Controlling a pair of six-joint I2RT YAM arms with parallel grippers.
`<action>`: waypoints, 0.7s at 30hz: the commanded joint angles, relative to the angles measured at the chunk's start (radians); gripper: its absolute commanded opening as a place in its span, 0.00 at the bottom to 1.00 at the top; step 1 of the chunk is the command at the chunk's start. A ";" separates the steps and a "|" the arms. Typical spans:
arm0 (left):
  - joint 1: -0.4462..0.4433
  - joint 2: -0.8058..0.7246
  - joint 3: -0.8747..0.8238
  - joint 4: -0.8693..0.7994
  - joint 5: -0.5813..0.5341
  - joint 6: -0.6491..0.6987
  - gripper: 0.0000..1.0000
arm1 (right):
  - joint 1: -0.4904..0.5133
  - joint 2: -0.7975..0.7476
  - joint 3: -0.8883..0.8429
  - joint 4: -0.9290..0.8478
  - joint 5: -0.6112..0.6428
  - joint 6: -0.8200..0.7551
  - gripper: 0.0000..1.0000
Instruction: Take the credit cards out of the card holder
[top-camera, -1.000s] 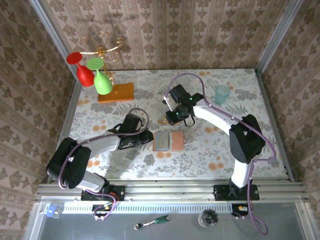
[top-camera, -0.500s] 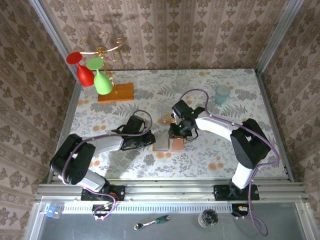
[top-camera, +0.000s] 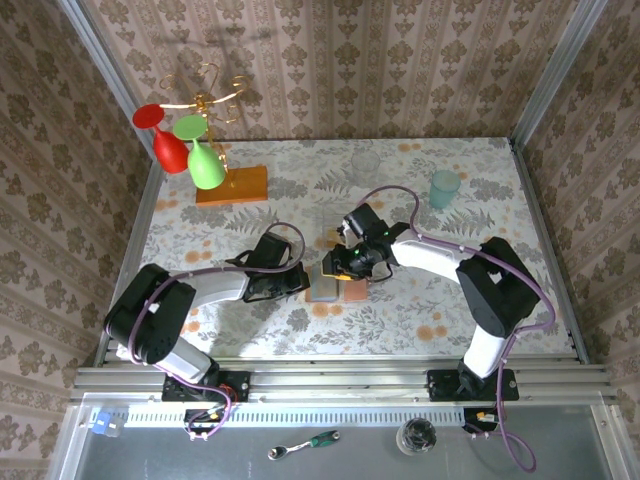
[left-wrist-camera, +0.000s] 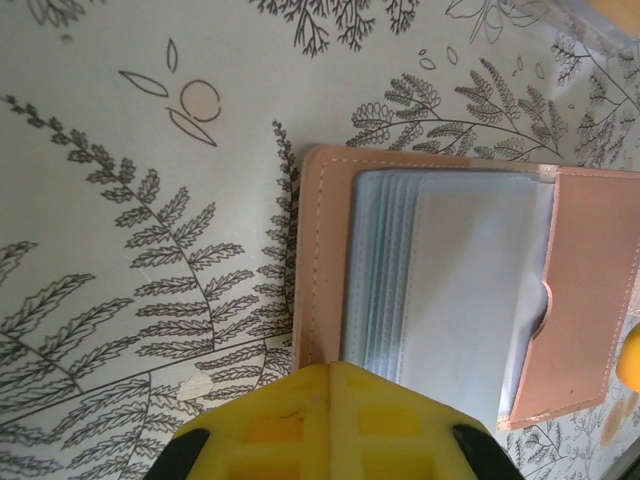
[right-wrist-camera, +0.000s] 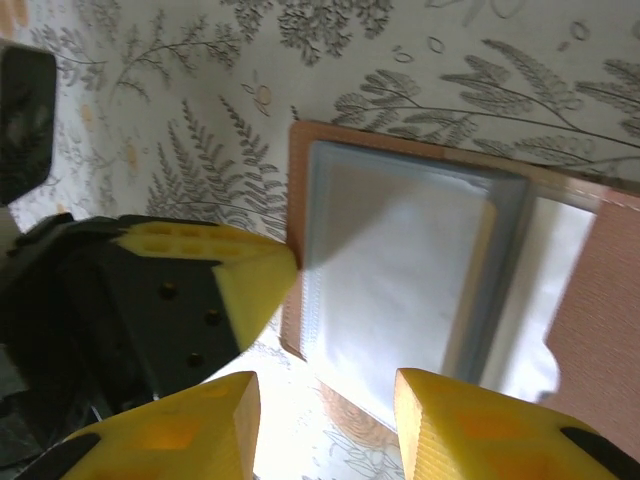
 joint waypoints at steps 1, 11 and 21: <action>-0.007 0.010 -0.005 -0.029 -0.010 -0.005 0.03 | 0.005 0.036 -0.016 0.056 -0.061 0.034 0.41; -0.007 0.021 -0.001 -0.034 -0.012 -0.004 0.02 | 0.012 0.083 -0.024 0.086 -0.077 0.042 0.39; -0.006 0.023 -0.001 -0.037 -0.011 -0.004 0.02 | 0.013 0.092 -0.036 0.052 -0.029 0.028 0.39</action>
